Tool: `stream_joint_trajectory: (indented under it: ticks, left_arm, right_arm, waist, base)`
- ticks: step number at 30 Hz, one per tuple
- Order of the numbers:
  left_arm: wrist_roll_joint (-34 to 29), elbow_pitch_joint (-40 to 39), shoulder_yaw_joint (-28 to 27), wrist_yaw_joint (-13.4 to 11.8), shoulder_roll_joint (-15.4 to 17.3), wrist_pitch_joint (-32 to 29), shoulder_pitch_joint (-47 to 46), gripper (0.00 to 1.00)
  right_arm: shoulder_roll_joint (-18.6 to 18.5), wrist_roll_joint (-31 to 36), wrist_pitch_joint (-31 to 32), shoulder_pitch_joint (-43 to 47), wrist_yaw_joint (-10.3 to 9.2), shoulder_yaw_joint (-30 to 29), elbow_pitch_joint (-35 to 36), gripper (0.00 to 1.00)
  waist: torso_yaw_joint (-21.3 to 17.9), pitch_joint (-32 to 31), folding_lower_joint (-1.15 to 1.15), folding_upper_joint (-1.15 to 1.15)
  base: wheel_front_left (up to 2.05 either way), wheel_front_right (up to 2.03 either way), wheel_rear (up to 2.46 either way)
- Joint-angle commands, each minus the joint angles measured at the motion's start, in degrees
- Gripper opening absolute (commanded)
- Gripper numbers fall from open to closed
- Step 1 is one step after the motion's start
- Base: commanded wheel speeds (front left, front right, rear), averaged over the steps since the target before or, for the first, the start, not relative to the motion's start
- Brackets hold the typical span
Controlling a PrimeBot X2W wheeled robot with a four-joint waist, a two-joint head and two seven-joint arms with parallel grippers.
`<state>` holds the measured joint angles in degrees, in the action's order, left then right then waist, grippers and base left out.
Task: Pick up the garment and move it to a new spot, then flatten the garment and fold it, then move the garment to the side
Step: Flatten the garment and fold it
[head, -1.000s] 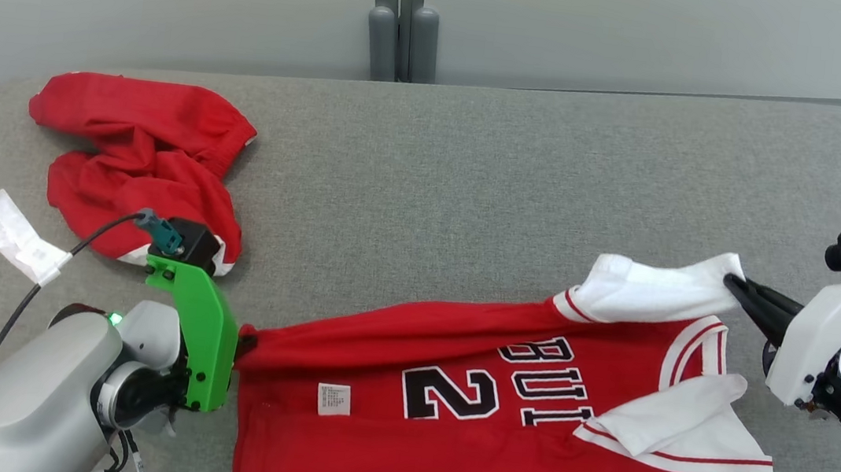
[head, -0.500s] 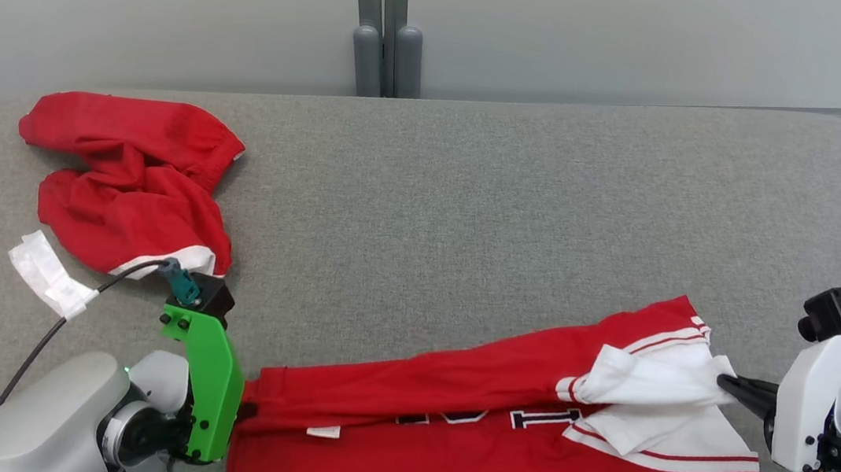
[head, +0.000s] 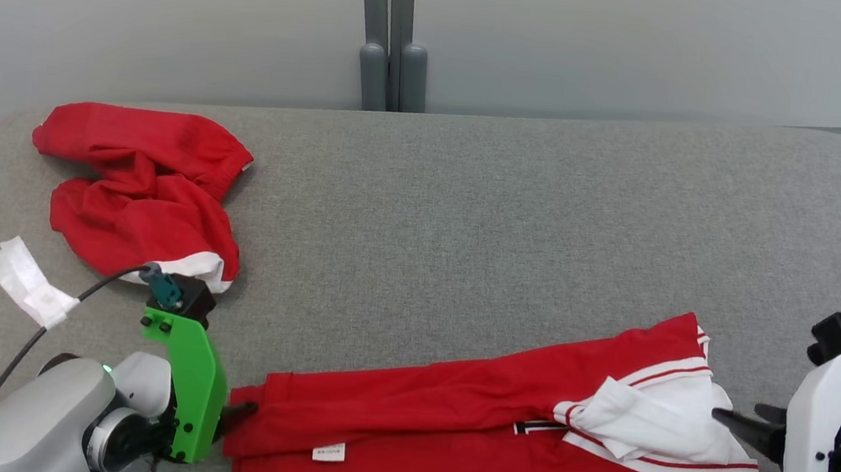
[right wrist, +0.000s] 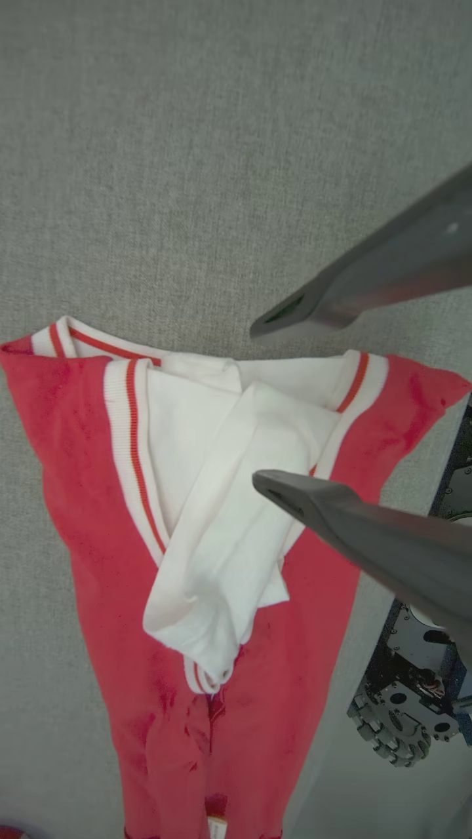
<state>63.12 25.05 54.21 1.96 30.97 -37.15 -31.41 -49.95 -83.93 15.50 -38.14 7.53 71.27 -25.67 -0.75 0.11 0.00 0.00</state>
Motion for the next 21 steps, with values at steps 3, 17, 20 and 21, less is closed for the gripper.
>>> stream_joint_trajectory:
  ticks: [3,17,20,21]
  left_arm:
    - [-2.33,-1.93,-1.20,-0.73,1.63,4.40,-0.59,1.00]
    - [-9.28,-16.34,-15.02,-15.05,5.02,39.52,8.27,1.00]
    - [-9.47,-18.62,-17.55,-18.21,4.15,46.46,12.86,1.00]
    - [-9.68,-18.89,-18.23,-18.87,3.78,48.24,13.96,1.00]
  right_arm:
    - [-1.27,-0.62,-5.59,-0.44,-0.07,-2.78,0.98,1.00]
    - [2.43,8.28,-30.65,6.94,-0.07,-27.66,2.61,1.00]
    - [7.57,14.65,-30.64,13.56,-0.06,-39.26,3.84,1.00]
    - [8.95,16.62,-30.65,15.50,-0.06,-42.21,4.50,1.00]
  waist:
    - [0.26,-0.80,0.00,0.00]
    - [1.35,-2.21,0.00,0.00]
    - [1.74,-2.41,0.00,0.00]
    - [1.87,-2.39,0.00,0.00]
  base:
    - [0.00,0.00,0.00]
    - [0.00,0.00,0.00]
    - [0.00,0.00,0.00]
    - [0.00,0.00,0.00]
